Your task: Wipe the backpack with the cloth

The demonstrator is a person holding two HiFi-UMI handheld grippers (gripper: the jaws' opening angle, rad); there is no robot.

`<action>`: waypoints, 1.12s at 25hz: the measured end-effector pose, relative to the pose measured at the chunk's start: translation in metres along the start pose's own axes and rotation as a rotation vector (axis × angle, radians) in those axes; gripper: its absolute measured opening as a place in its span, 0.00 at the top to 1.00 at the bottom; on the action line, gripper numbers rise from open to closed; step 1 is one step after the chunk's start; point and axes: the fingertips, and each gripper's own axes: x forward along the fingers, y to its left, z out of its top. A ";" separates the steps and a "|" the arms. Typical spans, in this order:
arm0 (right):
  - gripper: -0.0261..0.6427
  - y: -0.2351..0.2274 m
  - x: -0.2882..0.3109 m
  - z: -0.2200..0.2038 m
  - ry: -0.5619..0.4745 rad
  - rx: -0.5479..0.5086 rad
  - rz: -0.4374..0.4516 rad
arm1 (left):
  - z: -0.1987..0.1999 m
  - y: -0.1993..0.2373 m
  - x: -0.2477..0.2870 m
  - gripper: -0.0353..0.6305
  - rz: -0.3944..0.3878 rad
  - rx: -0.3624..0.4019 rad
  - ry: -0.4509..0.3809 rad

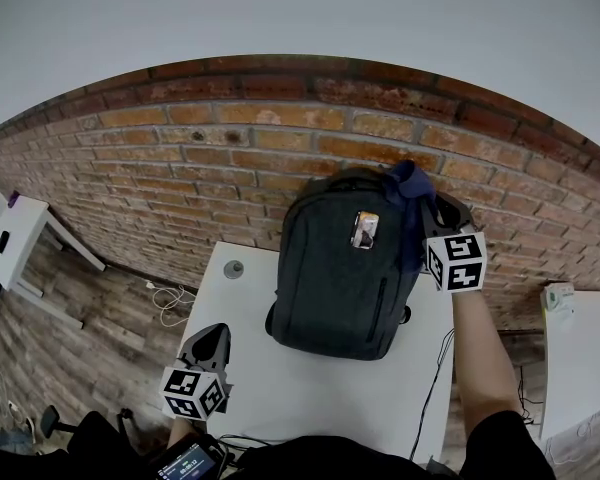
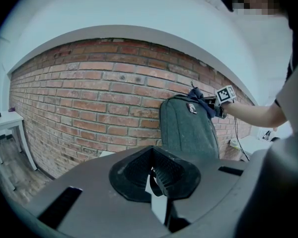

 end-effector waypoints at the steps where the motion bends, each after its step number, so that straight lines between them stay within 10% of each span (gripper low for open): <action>1: 0.89 -0.001 -0.001 -0.002 0.005 -0.002 -0.005 | 0.000 0.000 0.001 0.95 -0.001 0.000 0.000; 28: 0.89 -0.003 -0.040 -0.096 0.184 0.048 -0.064 | 0.005 -0.013 0.002 0.95 -0.024 0.027 0.007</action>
